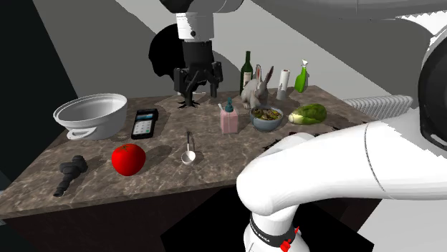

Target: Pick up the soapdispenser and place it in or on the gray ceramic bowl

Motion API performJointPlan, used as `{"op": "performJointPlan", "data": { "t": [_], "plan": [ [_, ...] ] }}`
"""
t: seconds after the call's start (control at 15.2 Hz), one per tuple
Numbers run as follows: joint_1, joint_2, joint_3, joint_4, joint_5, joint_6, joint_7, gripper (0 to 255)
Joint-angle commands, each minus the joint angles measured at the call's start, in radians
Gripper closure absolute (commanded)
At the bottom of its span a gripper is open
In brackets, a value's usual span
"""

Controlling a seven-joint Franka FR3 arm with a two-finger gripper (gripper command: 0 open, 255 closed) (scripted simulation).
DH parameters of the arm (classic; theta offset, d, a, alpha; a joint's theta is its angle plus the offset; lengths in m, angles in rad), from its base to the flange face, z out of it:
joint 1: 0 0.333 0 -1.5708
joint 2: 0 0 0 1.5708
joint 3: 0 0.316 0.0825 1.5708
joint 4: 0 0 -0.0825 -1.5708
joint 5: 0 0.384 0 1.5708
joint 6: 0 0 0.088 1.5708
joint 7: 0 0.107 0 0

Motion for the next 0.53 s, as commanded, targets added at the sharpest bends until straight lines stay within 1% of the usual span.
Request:
{"op": "performJointPlan", "data": {
  "t": [0.0,0.46],
  "plan": [
    [0.0,0.0,0.0,0.0,0.0,0.0,0.0,0],
    [-0.047,0.17,-0.117,0.027,-0.088,0.129,-0.134,0]
  ]
}}
